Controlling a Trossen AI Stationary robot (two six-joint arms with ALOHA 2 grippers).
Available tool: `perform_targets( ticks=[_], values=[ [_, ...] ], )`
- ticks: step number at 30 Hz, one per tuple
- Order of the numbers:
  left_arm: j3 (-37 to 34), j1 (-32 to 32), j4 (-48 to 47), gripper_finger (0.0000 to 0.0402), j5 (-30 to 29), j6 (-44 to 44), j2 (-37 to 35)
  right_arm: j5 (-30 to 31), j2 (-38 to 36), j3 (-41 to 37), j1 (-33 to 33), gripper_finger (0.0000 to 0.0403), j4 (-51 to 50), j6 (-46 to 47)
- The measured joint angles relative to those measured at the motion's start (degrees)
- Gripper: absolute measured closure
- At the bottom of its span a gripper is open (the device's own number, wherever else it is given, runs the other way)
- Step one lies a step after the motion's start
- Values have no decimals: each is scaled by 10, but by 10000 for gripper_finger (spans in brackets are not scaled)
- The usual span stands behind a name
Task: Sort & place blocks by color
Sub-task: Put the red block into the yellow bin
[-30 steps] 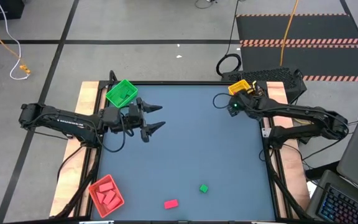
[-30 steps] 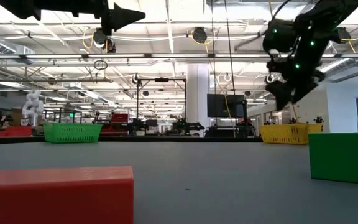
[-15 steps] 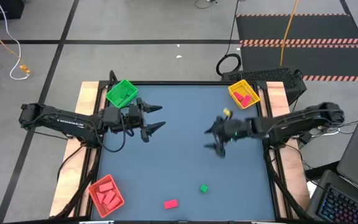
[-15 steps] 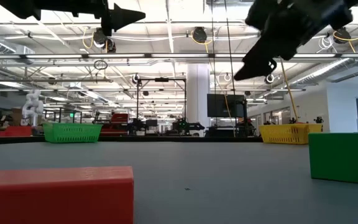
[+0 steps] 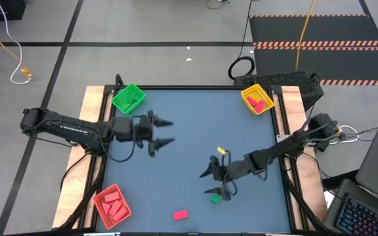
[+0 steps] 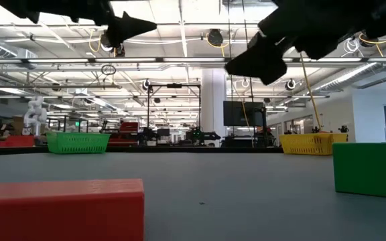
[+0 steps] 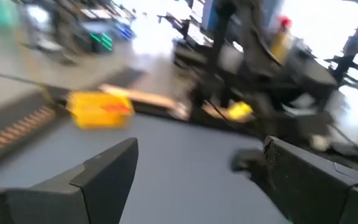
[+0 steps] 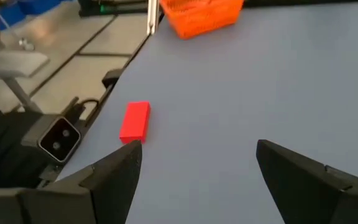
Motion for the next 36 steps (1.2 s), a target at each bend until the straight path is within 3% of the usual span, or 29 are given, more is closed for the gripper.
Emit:
perform_targets(
  ticks=[7, 13, 21, 36],
  values=[
    [0, -135, -54, 55, 12, -9, 0, -1, 106, 101, 20, 94, -23, -37],
    [0, -230, -65, 55, -121, 7, 0, -2, 179, 186, 35, 94, -75, -51],
    [0, -267, -71, 55, -204, -9, 2, -1, 245, 252, 58, 94, -82, -52],
    [0, -305, -85, 55, -240, -79, 2, 62, 320, 308, 92, 94, -84, -29]
  ],
)
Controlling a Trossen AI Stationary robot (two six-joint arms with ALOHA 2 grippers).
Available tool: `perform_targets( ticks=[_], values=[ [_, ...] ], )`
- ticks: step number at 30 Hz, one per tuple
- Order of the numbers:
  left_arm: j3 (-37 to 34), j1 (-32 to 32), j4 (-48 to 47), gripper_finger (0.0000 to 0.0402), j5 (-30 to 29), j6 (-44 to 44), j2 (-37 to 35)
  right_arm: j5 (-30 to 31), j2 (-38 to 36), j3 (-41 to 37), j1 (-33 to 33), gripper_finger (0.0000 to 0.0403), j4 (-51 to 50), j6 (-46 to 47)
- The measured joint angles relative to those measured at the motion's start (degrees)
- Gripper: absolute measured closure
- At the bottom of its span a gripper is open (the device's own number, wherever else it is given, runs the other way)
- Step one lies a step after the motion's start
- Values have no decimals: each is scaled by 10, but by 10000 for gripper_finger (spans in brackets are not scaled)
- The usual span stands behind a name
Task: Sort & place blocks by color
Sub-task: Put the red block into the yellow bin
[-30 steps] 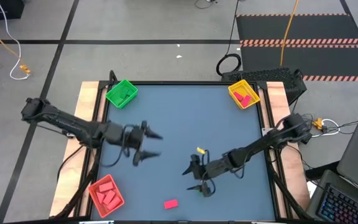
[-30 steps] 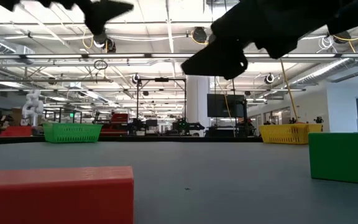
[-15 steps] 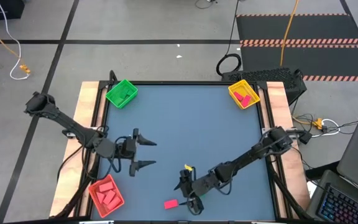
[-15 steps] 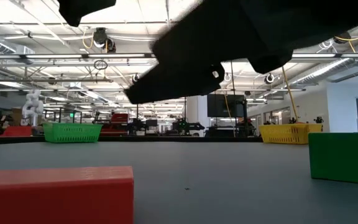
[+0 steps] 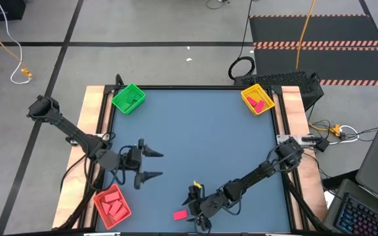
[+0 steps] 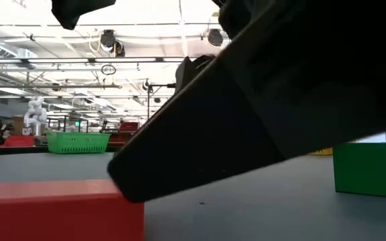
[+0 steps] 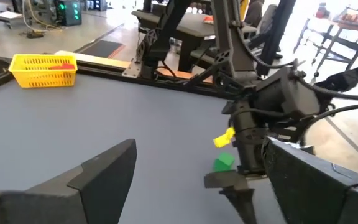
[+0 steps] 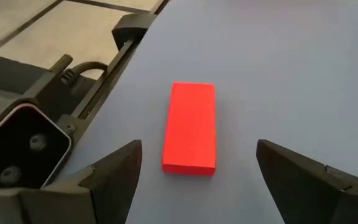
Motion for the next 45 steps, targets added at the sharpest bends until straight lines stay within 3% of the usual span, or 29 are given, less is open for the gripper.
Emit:
perform_targets(
  ticks=[8, 21, 37, 41, 45],
  values=[
    [0, -10, -10, 55, -14, -21, 0, 16, 3, 0, -1, 98, 5, 2],
    [0, -10, -13, 55, -19, -15, 0, 29, 3, 0, 4, 150, 4, -1],
    [0, -10, -15, 55, -19, -16, 0, 31, 37, 0, 4, 157, 41, 3],
    [0, -10, -15, 55, -19, -16, 0, 50, 38, 0, 4, 189, 47, -15],
    [0, -10, -15, 55, -19, -16, 0, 58, 38, 0, 4, 258, 44, -18]
  ],
)
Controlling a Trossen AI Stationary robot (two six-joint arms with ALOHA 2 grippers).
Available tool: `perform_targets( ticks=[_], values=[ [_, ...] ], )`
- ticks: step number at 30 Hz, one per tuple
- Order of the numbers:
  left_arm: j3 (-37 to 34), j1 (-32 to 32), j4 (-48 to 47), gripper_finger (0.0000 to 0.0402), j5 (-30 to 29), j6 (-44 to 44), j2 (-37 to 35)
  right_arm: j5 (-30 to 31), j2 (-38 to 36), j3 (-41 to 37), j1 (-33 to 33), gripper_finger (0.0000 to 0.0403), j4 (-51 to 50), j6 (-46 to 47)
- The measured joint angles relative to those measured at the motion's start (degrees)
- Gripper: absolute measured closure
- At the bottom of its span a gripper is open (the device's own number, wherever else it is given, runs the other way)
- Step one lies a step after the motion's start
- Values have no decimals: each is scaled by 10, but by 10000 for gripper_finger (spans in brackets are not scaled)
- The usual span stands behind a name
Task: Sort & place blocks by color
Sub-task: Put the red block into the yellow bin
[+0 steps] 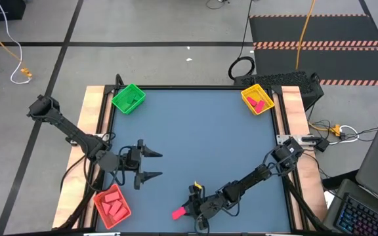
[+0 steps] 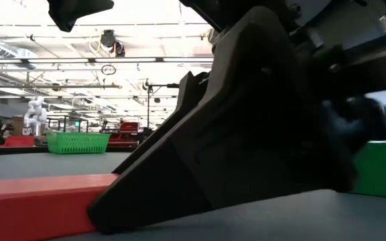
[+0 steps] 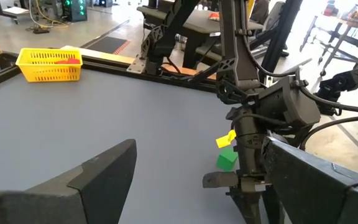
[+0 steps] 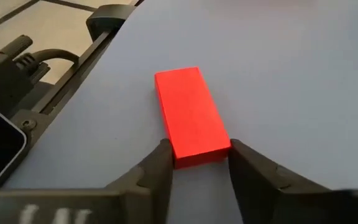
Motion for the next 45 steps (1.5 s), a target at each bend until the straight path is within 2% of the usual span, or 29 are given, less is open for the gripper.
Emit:
perform_targets(
  ticks=[2, 7, 11, 18, 24, 27, 30, 36, 40, 45],
  values=[
    [0, 0, 0, 55, 0, 0, 0, 1, 0, 0, 0, 290, 2, -10],
    [0, 0, 1, 55, -20, 12, 0, 1, -4, -1, -5, 290, 5, -49],
    [0, 6, 6, 55, -47, 36, 0, 5, -24, -1, -18, 290, -33, -55],
    [0, 21, 30, 55, -51, 52, 0, 136, -129, -1, -47, 290, -234, -67],
    [0, 11, 31, 55, -50, 46, 0, 278, -250, -40, -104, 290, -493, 32],
    [0, 7, 31, 55, -50, 46, 0, 318, -328, -87, -154, 290, -588, 106],
    [0, 7, 35, 55, -50, 46, 0, 332, -414, -139, -222, 290, -640, 162],
    [0, 8, 35, 55, -50, 45, 0, 332, -572, -235, -400, 290, -663, 191],
    [0, 7, 35, 55, -50, 45, 0, 301, -644, -277, -514, 290, -661, 179],
    [0, 8, 35, 55, -50, 45, 0, 231, -679, -304, -621, 290, -647, 136]
  ],
)
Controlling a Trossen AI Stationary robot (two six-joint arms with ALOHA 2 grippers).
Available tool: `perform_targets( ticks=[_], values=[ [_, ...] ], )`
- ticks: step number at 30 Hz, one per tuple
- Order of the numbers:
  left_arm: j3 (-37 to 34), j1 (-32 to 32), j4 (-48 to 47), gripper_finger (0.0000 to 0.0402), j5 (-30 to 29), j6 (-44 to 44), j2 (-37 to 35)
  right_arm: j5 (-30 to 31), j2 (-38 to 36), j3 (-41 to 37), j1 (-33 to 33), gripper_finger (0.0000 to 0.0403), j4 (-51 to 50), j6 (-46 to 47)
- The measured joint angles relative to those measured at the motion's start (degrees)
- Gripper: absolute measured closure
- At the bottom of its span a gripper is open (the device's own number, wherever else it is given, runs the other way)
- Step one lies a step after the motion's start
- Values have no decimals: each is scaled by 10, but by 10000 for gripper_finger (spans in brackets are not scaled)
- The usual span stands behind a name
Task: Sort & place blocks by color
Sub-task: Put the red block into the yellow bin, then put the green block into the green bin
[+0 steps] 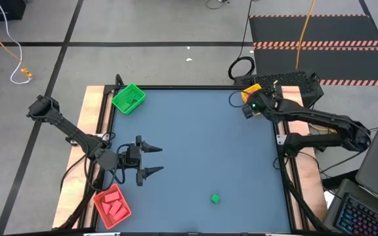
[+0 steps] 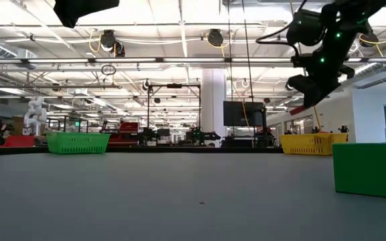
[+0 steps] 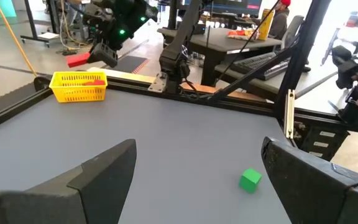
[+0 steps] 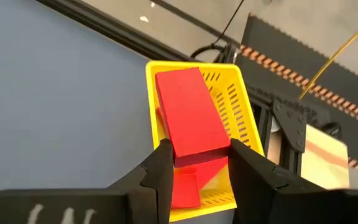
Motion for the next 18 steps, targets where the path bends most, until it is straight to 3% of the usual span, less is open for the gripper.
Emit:
perform_targets(
  ticks=[3, 13, 18],
  values=[
    [0, 0, 0, 55, 0, 0, 0, -23, -1, -9, -30, 280, 9, -8],
    [0, 0, -1, 55, 0, -1, 0, -27, -1, -16, -55, 127, 24, -18],
    [0, 0, -4, 55, 0, -1, 0, -158, -1, -16, -42, 100, 51, -33]
  ],
)
